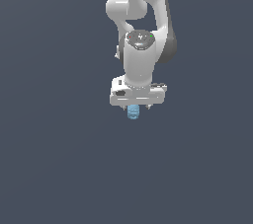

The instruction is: Pick up the object and move it to a goal position.

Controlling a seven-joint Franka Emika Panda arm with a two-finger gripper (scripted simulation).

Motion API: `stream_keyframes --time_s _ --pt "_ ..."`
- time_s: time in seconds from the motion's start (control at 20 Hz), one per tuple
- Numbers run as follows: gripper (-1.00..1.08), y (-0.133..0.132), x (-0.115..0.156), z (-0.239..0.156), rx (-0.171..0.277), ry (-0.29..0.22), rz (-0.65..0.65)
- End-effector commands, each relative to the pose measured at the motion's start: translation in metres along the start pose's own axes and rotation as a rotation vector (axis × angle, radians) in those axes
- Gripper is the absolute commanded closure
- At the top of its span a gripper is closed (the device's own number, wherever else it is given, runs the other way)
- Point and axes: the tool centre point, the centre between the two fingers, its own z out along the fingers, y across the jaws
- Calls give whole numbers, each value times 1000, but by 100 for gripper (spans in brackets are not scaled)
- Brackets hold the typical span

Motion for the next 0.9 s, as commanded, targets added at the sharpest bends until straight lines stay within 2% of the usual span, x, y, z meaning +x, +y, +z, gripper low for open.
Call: stream_keyframes --time_s 0.0,0.5,0.85 --pt "-92 0 0 0 0 0 0" --pt "-92 -10 9 -9 19 20 -28" --pt "-92 -8 3 0 15 15 -13"
